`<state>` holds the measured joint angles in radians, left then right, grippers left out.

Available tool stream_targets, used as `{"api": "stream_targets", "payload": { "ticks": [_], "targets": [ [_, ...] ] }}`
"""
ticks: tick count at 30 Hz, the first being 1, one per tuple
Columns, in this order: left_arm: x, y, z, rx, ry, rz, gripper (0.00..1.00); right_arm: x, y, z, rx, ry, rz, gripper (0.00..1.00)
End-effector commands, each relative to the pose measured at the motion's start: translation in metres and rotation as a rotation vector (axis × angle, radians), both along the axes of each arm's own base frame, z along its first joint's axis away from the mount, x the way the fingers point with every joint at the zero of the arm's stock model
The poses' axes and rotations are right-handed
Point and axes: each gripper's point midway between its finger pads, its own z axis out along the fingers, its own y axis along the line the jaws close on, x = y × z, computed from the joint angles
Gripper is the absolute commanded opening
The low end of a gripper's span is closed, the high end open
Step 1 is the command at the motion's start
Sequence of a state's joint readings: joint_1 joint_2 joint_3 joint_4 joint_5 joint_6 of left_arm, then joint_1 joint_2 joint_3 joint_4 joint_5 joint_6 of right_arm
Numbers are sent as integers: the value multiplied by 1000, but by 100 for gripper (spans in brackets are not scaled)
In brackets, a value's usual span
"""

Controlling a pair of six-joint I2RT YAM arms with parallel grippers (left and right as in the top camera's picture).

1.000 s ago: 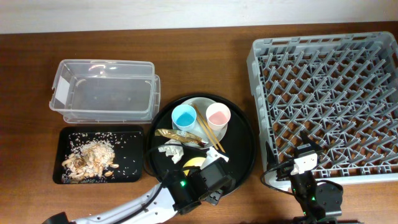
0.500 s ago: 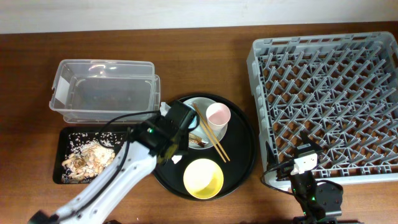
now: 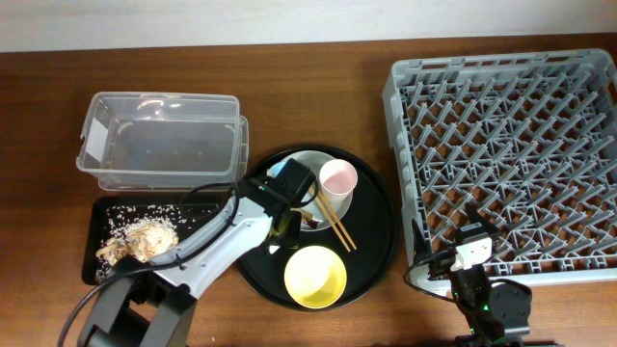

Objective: Sort waste into correct bins and load items into the dishwasher rack
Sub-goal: 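Grasp the white tissue with the left gripper and drop it in the clear bin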

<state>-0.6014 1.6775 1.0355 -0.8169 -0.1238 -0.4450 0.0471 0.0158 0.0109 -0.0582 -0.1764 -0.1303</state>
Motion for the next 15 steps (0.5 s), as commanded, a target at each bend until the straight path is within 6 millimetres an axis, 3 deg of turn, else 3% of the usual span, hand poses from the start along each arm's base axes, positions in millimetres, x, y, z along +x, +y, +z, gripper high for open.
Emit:
{"api": "stream_targets", "payload": {
  "ticks": [1, 5, 13, 15],
  "targets": [
    [-11, 12, -20, 34, 20, -9, 61, 0, -2, -2, 8, 6, -11, 99],
    [-11, 14, -22, 38, 17, -9, 59, 0, -2, -2, 8, 6, -11, 99],
    [-5, 15, -21, 52, -14, -6, 14, 0, -2, -2, 8, 6, -11, 99],
    [-5, 15, -21, 51, -15, -6, 14, 0, -2, -2, 8, 6, -11, 99]
  ]
}}
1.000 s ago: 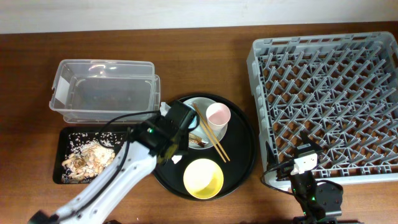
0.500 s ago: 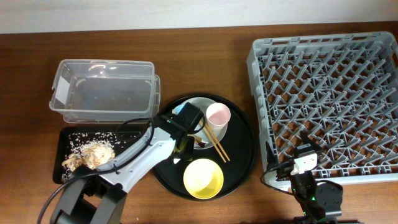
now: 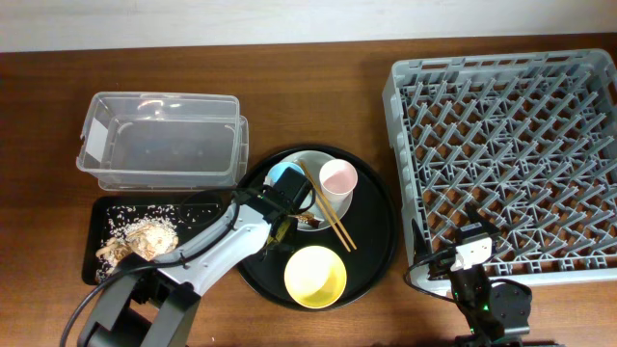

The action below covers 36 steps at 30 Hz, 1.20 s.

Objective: Sort waste into correct bins and load items into the dishwasher rack
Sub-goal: 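Grasp the white tissue with the left gripper and drop it in the clear bin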

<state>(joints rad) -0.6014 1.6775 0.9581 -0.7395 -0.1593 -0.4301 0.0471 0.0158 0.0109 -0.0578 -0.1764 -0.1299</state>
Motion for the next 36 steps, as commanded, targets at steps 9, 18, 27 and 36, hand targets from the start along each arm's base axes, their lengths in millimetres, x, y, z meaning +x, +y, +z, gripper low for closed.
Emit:
{"api": "stream_targets", "payload": {
  "ticks": [9, 18, 27, 36],
  "targets": [
    [-2, 6, 52, -60, -110, 10, 0, 0, -2, -2, 7, 6, -11, 99],
    [14, 60, 179, -164, -529, 178, 0, 0, -2, -3, 7, 6, -11, 99],
    [145, 155, 173, -106, -801, 513, 4, 0, -2, -2, 7, 6, -11, 99],
    [183, 159, 102, -95, -723, 526, 45, 0, -2, -2, 7, 6, -11, 99]
  ]
}}
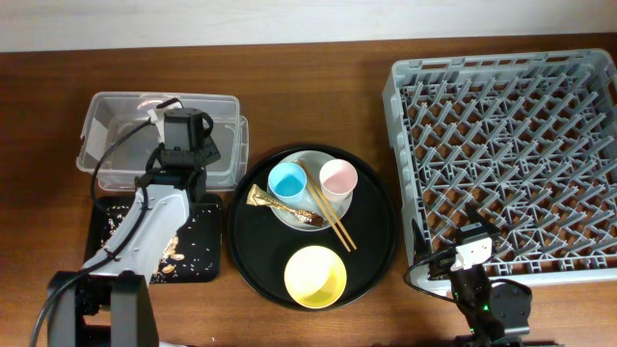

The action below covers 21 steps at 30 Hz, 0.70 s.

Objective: Sort waste into correct bins and load items into the dishwasher rack
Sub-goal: 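Grasp the white tissue with the left gripper and drop it in the clear bin, then grasp the gold wrapper with the left gripper and drop it in the clear bin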

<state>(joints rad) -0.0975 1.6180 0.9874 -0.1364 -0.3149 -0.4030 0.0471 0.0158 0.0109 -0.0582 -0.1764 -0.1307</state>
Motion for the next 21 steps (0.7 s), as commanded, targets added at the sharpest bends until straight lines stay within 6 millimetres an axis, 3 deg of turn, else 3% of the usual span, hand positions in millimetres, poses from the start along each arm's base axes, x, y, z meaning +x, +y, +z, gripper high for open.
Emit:
{"api": "stream_targets", "payload": {
  "ticks": [1, 2, 5, 7, 9, 12, 14, 17, 21],
  "targets": [
    [8, 2, 7, 6, -37, -7, 52, 0, -2, -2, 8, 6, -11, 99],
    [10, 1, 14, 17, -48, -19, 63, 0, -2, -2, 8, 6, -11, 99],
    [7, 0, 34, 8, -82, -30, 63, 0, -2, -2, 8, 6, -11, 99],
    [-2, -19, 55, -65, -106, -111, 47, 0, -2, -2, 8, 6, -11, 99],
    [-28, -49, 84, -234, -127, -175, 24, 0, -2, -2, 8, 6, -11, 99],
    [-78, -69, 104, -368, -78, -165, 10, 0, -2, -2, 8, 6, -11, 99],
    [-114, -89, 93, -444, 43, -184, 7, 0, -2, -2, 8, 6, -11, 99],
    [-163, -119, 55, -420, 292, -253, 6, 0, -2, -2, 8, 6, -11, 99],
    [-184, -150, 24, -432, 445, -247, 13, 0, -2, -2, 8, 6, -11, 99]
  ]
}}
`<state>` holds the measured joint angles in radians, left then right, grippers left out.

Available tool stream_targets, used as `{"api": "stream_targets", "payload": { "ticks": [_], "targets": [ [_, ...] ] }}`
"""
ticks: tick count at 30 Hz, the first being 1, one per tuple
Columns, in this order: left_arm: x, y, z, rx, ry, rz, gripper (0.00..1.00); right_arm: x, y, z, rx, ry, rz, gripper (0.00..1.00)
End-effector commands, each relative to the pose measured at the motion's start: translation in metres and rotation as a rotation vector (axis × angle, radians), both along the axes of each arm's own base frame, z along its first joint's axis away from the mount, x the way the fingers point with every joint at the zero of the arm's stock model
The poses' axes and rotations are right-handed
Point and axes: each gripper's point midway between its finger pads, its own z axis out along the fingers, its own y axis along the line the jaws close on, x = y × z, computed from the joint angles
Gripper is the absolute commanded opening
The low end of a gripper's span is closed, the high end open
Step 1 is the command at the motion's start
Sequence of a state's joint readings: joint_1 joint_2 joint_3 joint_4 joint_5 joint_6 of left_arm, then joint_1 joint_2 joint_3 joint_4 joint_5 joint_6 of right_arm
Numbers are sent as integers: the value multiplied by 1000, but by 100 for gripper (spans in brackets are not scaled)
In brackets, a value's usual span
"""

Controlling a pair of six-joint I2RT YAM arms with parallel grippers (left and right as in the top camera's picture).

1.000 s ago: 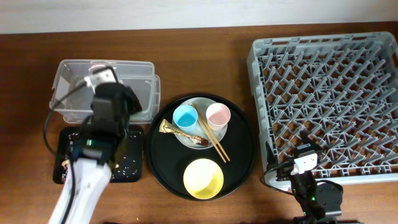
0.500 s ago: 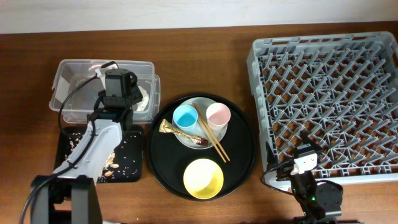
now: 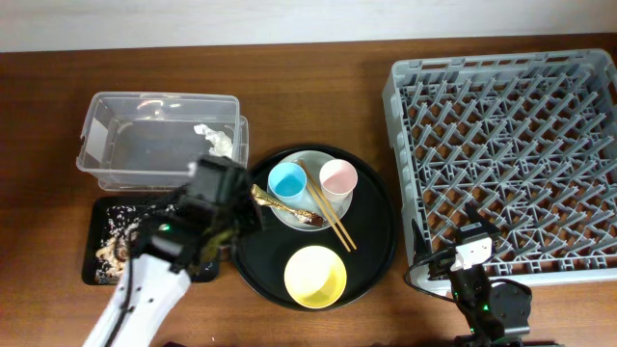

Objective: Sort waste into correct bins and load items into the dishwasher rack
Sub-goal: 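Grasp the gold wrapper with the left gripper and drop it in the clear bin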

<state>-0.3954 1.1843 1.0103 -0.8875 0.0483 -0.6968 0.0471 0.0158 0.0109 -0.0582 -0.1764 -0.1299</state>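
Note:
My left gripper [image 3: 218,234] hangs over the left rim of the round black tray [image 3: 376,241], beside the food-scrap tray; its fingers look open with nothing between them. A crumpled white tissue [image 3: 218,140] lies in the right end of the clear plastic bin [image 3: 106,145]. On the round tray a white plate [image 3: 307,220] carries a blue cup [image 3: 286,180], a pink cup [image 3: 336,177], chopsticks [image 3: 330,218] and a gold wrapper [image 3: 268,200]. A yellow bowl [image 3: 315,277] sits in front. My right gripper [image 3: 470,254] rests by the rack's front edge, its jaws too small to read.
The grey dishwasher rack [image 3: 405,106] fills the right side. A black rectangular tray [image 3: 104,214] with rice and food scraps lies below the clear bin, partly under my left arm.
My left gripper has moved from above the clear bin to the left rim of the round tray. A crumpled white tissue now shows in the bin's right end. The right arm is unmoved.
My left gripper was first down at the white plate beside the cups, and stayed there half a second later. Then it stood over the clear bin. Now a white tissue lies in that bin and the gripper is back near the round tray.

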Motion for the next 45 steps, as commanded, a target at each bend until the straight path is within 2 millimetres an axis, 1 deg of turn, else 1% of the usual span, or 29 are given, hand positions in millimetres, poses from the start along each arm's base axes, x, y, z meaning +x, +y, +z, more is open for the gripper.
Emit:
{"api": "stream_targets", "payload": {
  "ticks": [1, 2, 4, 5, 6, 7, 9, 10, 11, 14, 17, 19, 23, 27, 31, 35, 37, 39, 42, 44, 45],
  "targets": [
    [-12, -29, -30, -21, 131, 20, 18, 0, -2, -2, 7, 6, -11, 99],
    [-11, -33, -35, -14, 140, 17, 23, 0, -2, -2, 7, 6, -11, 99],
    [1, -44, -53, 19, 141, 6, 29, 0, -2, -2, 7, 6, -11, 99],
    [9, -49, -63, 17, 143, 23, 30, 0, -2, -2, 7, 6, -11, 99],
    [17, -49, -73, 21, 149, 77, 31, 0, -2, -2, 7, 6, -11, 99],
    [20, -50, -77, 21, 155, 102, 32, 0, -2, -2, 7, 6, -11, 99],
    [22, -50, -97, 18, 209, 181, 33, 0, -2, -2, 7, 6, -11, 99],
    [23, -51, -105, 25, 223, 191, 34, 0, -2, -2, 7, 6, -11, 99],
    [27, -53, -108, 24, 217, 191, 34, 0, -2, -2, 7, 6, -11, 99],
    [43, -61, -107, -9, 161, 192, 34, 0, -2, -2, 7, 6, -11, 99],
    [44, -57, -108, 8, 151, 201, 35, 0, -2, -2, 7, 6, -11, 99],
    [44, -52, -113, 37, 154, 211, 34, 0, -2, -2, 7, 6, -11, 99],
    [46, -54, -124, 46, 165, 212, 33, 0, -2, -2, 7, 6, -11, 99],
    [51, -57, -123, 34, 150, 211, 33, 0, -2, -2, 7, 6, -11, 99],
    [49, -59, -123, 25, 157, 205, 33, 0, -2, -2, 7, 6, -11, 99],
    [39, -78, -124, 20, 158, 147, 33, 0, -2, -2, 7, 6, -11, 99],
    [37, -81, -125, 48, 142, 134, 34, 0, -2, -2, 7, 6, -11, 99],
    [36, -82, -129, 86, 123, 127, 34, 0, -2, -2, 7, 6, -11, 99],
    [37, -86, -145, 101, 137, 121, 34, 0, -2, -2, 7, 6, -11, 99],
    [38, -86, -151, 105, 141, 122, 33, 0, -2, -2, 7, 6, -11, 99],
    [39, -87, -151, 102, 139, 120, 28, 0, -2, -2, 7, 6, -11, 99]
  ]
}}
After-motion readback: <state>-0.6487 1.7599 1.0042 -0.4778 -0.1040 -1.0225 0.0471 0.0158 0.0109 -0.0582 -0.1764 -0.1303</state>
